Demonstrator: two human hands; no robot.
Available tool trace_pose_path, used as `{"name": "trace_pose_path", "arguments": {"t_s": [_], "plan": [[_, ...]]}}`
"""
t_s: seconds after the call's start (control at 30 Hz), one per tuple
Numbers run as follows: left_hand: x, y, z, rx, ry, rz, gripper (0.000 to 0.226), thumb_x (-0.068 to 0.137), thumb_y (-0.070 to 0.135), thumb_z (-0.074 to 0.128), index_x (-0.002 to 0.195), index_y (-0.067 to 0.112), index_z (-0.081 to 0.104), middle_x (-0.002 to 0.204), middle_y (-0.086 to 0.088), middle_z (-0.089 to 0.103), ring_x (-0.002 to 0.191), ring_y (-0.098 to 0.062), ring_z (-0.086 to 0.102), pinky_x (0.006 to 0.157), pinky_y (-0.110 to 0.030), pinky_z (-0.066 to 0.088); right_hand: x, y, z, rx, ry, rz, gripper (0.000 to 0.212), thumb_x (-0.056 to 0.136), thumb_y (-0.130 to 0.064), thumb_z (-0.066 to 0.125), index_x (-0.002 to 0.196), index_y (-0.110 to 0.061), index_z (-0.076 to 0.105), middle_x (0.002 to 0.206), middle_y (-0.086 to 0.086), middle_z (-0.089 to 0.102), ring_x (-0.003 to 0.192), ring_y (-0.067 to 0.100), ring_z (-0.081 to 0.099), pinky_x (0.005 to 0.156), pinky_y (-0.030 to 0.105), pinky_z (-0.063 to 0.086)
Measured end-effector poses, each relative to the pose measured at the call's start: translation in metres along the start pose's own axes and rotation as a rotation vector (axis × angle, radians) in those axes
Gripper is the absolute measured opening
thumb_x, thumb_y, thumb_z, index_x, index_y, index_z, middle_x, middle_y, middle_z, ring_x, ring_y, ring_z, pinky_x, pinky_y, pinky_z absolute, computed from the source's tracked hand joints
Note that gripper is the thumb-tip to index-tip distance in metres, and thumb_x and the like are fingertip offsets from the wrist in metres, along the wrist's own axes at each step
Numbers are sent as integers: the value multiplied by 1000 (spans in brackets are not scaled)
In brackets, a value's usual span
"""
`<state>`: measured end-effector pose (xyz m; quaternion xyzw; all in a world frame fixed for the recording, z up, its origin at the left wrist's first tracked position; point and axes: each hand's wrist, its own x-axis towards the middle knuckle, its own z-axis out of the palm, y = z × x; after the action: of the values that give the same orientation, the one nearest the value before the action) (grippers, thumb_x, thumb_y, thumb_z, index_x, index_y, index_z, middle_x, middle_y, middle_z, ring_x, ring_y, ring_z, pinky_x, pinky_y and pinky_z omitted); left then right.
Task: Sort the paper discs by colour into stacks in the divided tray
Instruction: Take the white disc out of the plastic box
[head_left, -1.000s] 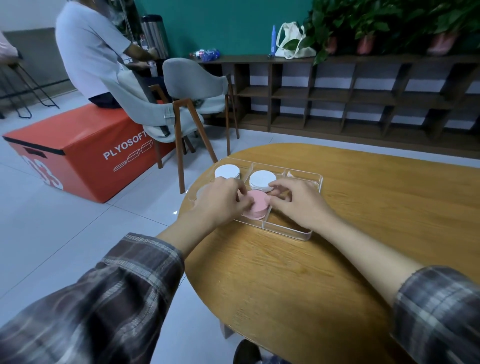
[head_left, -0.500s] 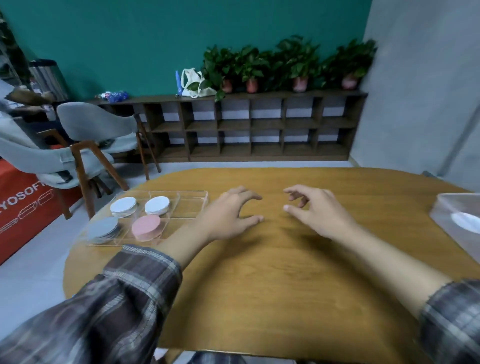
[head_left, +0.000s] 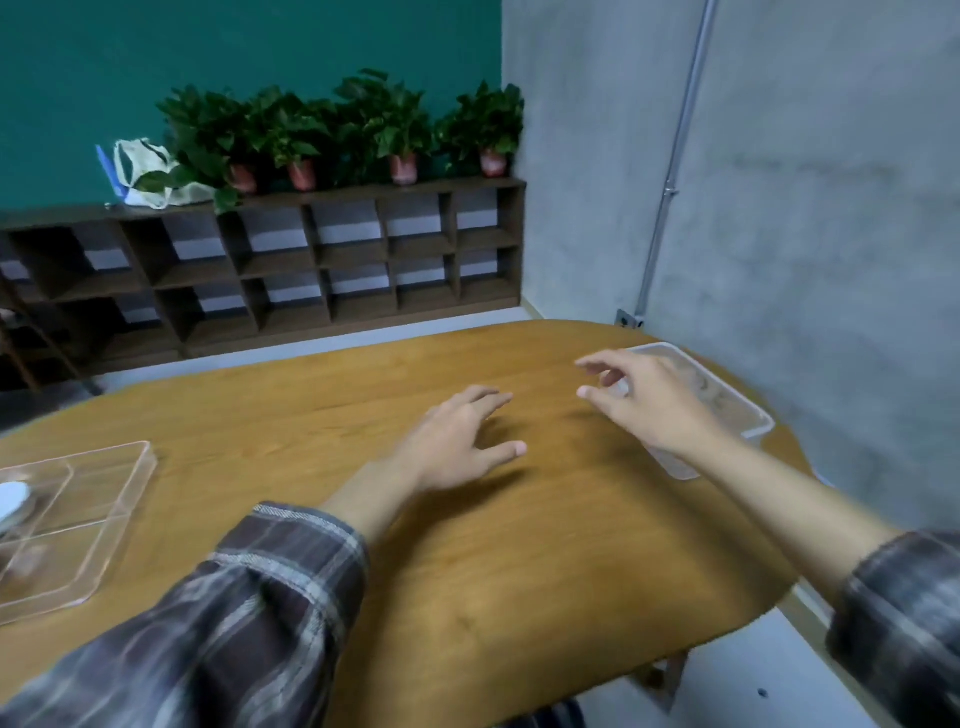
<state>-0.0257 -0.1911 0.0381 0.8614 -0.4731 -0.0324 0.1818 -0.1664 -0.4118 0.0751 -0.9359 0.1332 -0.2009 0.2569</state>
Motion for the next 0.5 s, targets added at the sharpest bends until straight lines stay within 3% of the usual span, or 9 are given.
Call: {"name": "trace_pose_path", "arguments": {"t_s": [0.1,0.2,0.37,0.5], "plan": [[31,18,22,-7,-66,-5,85,95,69,56,164,26,29,171,5,24,157,-18,25,127,-45,25,-1,34,-15,0,11,23,25,94,-32,68,117,-27,72,108,-11,71,100,10,66,95,33,51],[58,29,45,20,-137,-14,87,96,71,50,166,26,21,174,6,13,160,-15,13,130,-46,18,0,61,-26,-70,6,77,29,94,-23,70,123,-28,71,114,-16,70,102,10,66,90,26,45],[92,35,81,73,-197,-35,85,100,71,38,167,24,14,176,3,4,162,-16,3,131,-42,4,15,103,-30,-102,-7,154,32,92,-22,75,123,-19,74,119,-4,75,102,16,69,97,35,52],[104,32,98,65,-142,-34,82,100,73,31,167,28,13,175,7,4,161,-12,0,131,-40,-1,30,127,-27,-156,-85,221,38,91,-24,77,128,-19,71,120,1,74,109,19,68,99,35,52]]}}
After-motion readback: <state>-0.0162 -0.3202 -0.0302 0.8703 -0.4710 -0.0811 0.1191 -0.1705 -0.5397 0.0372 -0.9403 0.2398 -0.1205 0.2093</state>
